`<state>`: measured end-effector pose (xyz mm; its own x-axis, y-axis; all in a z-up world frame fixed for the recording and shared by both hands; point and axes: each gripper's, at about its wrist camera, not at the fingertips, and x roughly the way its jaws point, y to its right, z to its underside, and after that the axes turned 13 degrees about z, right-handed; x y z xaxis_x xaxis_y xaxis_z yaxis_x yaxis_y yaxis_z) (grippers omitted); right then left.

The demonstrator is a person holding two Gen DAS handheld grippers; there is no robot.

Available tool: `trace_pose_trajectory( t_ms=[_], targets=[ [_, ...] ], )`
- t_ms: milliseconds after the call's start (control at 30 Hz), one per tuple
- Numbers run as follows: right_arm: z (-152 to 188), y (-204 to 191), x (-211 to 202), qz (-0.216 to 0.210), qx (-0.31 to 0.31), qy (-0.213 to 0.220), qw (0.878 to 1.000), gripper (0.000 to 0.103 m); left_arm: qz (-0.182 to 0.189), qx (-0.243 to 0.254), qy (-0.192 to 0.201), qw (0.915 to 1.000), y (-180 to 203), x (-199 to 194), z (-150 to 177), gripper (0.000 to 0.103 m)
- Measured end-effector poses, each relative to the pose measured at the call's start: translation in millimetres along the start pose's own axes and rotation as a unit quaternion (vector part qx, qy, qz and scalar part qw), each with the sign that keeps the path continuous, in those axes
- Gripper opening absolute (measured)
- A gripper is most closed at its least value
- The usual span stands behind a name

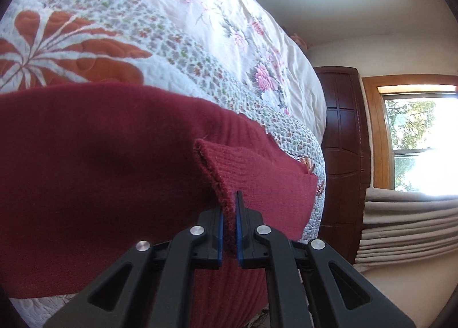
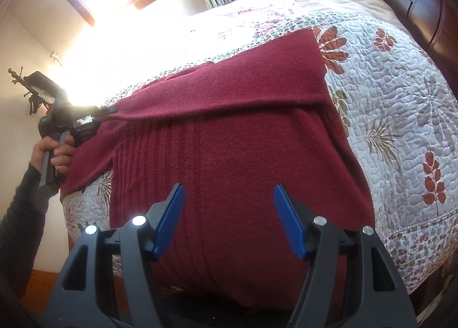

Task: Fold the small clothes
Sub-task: 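Lift the sleeve and fold it across the body, then open left tool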

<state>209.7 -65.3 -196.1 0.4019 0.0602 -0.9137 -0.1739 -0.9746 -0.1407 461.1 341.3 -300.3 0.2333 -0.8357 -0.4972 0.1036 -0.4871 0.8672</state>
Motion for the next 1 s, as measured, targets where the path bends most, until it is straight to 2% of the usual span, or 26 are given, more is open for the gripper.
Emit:
trace_pose_trajectory(
  t_ms=[167, 300, 333, 367, 400, 467, 533, 567, 667, 767, 867, 933, 1000],
  targets=[
    [2, 4, 2, 0.002, 0.004, -0.006, 1.000, 0.065, -0.033, 0.000, 0.006, 0.9994, -21, 11, 6, 0.007],
    [1, 6, -1, 0.003, 0.002, -0.002, 1.000, 0.065, -0.084, 0.022, 0.053, 0.9948, 3, -7, 14, 0.013],
    [1, 6, -1, 0.002, 0.005, 0.000, 1.000, 0.066, -0.077, 0.033, 0.072, 0.9939, 13, -14, 19, 0.016],
    [0, 7, -2, 0.001, 0.008, 0.001, 1.000, 0.066, -0.066, 0.041, 0.084, 0.9934, 22, -19, 23, 0.031],
    [-1, 6, -2, -0.001, 0.009, 0.000, 1.000, 0.066, -0.057, 0.048, 0.090, 0.9932, 30, -20, 27, 0.042],
    [-2, 4, -1, -0.006, 0.007, -0.001, 1.000, 0.066, -0.041, 0.056, 0.076, 0.9947, 39, -10, 31, 0.043],
    [-3, -2, -3, -0.011, -0.002, 0.001, 1.000, 0.066, -0.048, 0.054, 0.063, 0.9954, 38, 4, 30, 0.043],
    [-3, -5, -4, -0.013, -0.007, 0.003, 1.000, 0.066, -0.056, 0.046, 0.062, 0.9955, 34, 9, 30, 0.043],
    [-4, -11, -8, -0.018, -0.013, 0.009, 1.000, 0.067, -0.035, 0.003, 0.059, 0.9976, 13, 17, 27, 0.043],
    [-4, -11, -10, -0.018, -0.012, 0.009, 1.000, 0.067, -0.036, -0.017, 0.046, 0.9982, -9, 26, 31, 0.041],
    [-4, -10, -12, -0.016, -0.013, 0.010, 1.000, 0.067, -0.020, -0.031, 0.067, 0.9971, -15, 9, 35, 0.040],
    [-5, -10, -14, -0.018, -0.013, 0.012, 1.000, 0.068, -0.027, -0.030, 0.099, 0.9942, -17, -18, 40, 0.047],
    [-7, -11, -15, -0.021, -0.015, 0.016, 1.000, 0.068, -0.019, -0.035, 0.147, 0.9883, -24, -58, 50, 0.058]
  ],
)
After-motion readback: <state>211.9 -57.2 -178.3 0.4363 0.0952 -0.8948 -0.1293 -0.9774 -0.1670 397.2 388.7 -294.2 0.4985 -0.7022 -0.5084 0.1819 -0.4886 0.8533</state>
